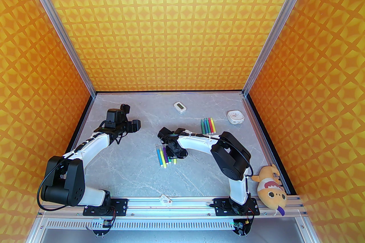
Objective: Open the pen caps
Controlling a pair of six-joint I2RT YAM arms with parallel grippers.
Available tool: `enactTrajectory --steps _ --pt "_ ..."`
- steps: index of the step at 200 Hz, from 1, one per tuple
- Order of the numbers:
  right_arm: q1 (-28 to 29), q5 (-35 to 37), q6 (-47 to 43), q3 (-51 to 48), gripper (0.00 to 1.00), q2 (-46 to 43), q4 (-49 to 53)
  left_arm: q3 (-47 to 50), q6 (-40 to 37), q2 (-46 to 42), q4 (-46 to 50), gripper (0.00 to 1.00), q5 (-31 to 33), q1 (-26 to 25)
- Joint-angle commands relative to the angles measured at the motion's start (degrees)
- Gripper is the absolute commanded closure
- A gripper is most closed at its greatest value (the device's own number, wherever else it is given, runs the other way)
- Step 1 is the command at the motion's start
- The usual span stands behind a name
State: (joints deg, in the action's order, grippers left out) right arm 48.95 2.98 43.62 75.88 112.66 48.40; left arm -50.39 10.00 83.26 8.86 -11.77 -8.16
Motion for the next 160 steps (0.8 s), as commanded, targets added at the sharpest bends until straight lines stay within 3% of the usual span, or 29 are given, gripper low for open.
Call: enactTrajectory --steps 1,94,160 --pt "-1.22 2.21 -1.16 0.32 0.72 3.49 -1.64 0.86 -0.86 -1.00 -0.51 0.25 -0.63 0.69" --pt "-1.40 2.59 -0.90 1.12 0.79 6.13 -3.82 0.75 -0.88 -0.60 -0.36 0.25 -0.67 0.96" --pt "-2.61 6.07 -2.72 -0.75 0.84 2.30 -4.61 -0.13 -0.64 -0.30 0.61 0.25 -0.71 0.97"
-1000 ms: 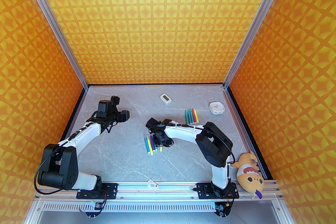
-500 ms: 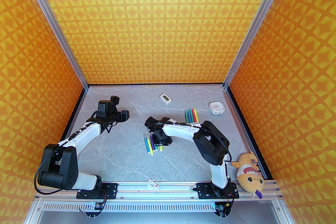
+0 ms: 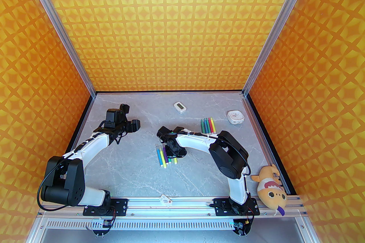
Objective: Open the pen caps
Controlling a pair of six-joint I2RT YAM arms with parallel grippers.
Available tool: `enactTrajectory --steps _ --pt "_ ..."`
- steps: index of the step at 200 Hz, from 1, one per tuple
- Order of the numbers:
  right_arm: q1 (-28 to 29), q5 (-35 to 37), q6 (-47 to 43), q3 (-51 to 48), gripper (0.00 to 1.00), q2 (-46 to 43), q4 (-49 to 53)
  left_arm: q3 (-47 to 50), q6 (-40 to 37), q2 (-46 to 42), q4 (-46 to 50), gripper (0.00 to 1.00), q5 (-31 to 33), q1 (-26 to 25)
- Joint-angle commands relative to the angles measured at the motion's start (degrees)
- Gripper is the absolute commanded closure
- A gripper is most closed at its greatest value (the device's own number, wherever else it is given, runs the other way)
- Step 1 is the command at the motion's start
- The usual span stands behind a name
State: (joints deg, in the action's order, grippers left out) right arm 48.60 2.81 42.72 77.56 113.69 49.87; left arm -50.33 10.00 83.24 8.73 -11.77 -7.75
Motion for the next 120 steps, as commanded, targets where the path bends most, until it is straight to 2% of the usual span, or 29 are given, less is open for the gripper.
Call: enactTrajectory --steps 1,29,62,99,120 --pt "-2.27 6.29 -1.88 -2.47 0.84 1.18 -6.09 -0.20 -0.62 -0.28 0.75 0.25 -0.75 0.55" --pt "-2.94 6.86 -3.93 -2.85 0.90 -0.84 -6.78 -0.67 0.38 -0.11 0.34 0.25 -2.46 0.53" --pt "-3.07 7.18 -8.12 -2.34 0.98 -2.82 -8.18 -1.09 1.84 0.47 -1.45 0.25 -8.01 0.21" --pt "-3.14 7.23 -11.04 -7.24 1.00 -8.84 -15.01 -1.69 2.56 0.61 -1.97 0.24 -9.24 -2.01" --pt "-3.29 6.01 -13.83 -7.62 1.00 -10.57 -15.46 -2.69 3.32 1.60 -1.64 0.24 -10.34 -3.03"
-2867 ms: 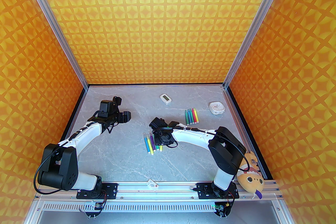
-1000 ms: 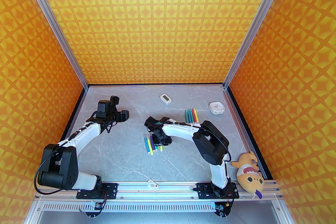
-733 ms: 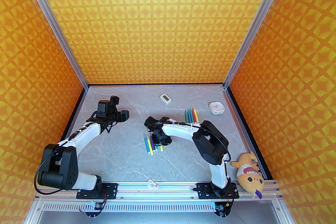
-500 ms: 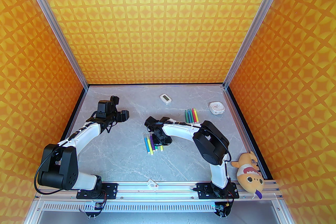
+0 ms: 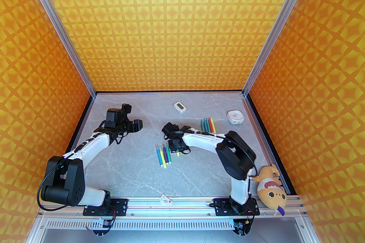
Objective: Open the pen caps
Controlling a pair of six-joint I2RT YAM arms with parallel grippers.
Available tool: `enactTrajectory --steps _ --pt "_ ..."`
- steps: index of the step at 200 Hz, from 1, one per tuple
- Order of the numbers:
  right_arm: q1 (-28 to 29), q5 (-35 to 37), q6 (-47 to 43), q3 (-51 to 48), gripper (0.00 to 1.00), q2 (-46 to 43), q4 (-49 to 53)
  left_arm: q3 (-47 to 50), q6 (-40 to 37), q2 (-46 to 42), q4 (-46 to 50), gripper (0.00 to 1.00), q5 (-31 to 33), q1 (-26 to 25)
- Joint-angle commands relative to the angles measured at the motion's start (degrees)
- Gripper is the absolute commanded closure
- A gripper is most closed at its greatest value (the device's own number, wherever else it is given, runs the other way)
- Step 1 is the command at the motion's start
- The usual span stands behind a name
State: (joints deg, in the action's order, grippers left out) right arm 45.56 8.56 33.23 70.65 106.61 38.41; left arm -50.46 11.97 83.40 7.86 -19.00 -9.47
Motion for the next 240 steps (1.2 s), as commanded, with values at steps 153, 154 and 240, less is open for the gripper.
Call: enactTrajectory --steps 153,154,240 --pt "-1.80 -14.42 -13.74 -16.82 1.00 -23.08 -27.24 -8.26 9.00 8.53 -8.73 0.30 -19.74 -8.71" --pt "-1.84 -14.48 -13.77 -16.84 1.00 -23.14 -27.29 -8.26 9.02 8.58 -8.78 0.30 -19.84 -8.80" --pt "-1.87 -15.42 -15.30 -16.07 1.00 -23.64 -28.47 -7.09 10.89 7.28 -12.99 0.33 -28.06 -10.37"
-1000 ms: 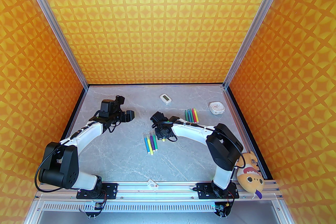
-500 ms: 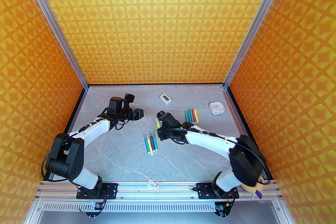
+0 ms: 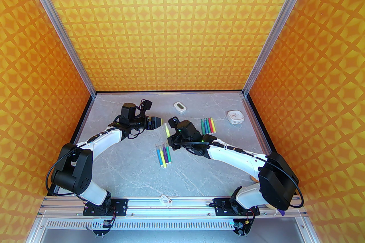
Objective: Open the pen caps
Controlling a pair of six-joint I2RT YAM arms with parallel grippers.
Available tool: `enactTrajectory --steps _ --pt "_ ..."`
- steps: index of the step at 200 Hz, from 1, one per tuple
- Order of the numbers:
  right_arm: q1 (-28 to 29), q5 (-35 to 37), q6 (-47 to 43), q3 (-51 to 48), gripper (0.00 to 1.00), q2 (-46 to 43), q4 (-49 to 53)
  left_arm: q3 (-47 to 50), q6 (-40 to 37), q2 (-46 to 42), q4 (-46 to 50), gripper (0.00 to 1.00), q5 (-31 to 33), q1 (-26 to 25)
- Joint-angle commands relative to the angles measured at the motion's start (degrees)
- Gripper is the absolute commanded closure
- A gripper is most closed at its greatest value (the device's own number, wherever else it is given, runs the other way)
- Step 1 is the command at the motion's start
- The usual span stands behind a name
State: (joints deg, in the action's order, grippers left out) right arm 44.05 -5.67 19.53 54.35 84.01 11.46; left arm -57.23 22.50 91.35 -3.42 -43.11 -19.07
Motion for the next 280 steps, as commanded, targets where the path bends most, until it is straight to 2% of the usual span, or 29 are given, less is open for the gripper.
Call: enactTrajectory --steps 1,37,93,222,280 --pt "-0.37 -1.19 -1.55 0.28 1.00 -1.04 -1.48 -0.28 0.31 -0.62 -1.74 0.33 -4.06 -0.78" --pt "-0.35 -1.36 -2.38 1.21 1.00 -0.83 -1.36 -0.12 0.48 -0.34 -3.25 0.33 -7.35 -1.56" --pt "-0.36 -0.75 -3.09 2.03 1.00 -1.02 -1.79 -0.38 0.53 -0.17 -3.70 0.36 -8.81 -2.46" --pt "-0.38 0.79 -3.62 1.92 1.00 -1.57 -2.94 -1.22 1.03 0.66 -3.17 0.59 -9.88 -3.52" --pt "-0.36 2.29 -2.99 0.77 1.00 -2.38 -3.82 -2.01 2.10 1.77 -3.79 0.74 -11.37 -3.83"
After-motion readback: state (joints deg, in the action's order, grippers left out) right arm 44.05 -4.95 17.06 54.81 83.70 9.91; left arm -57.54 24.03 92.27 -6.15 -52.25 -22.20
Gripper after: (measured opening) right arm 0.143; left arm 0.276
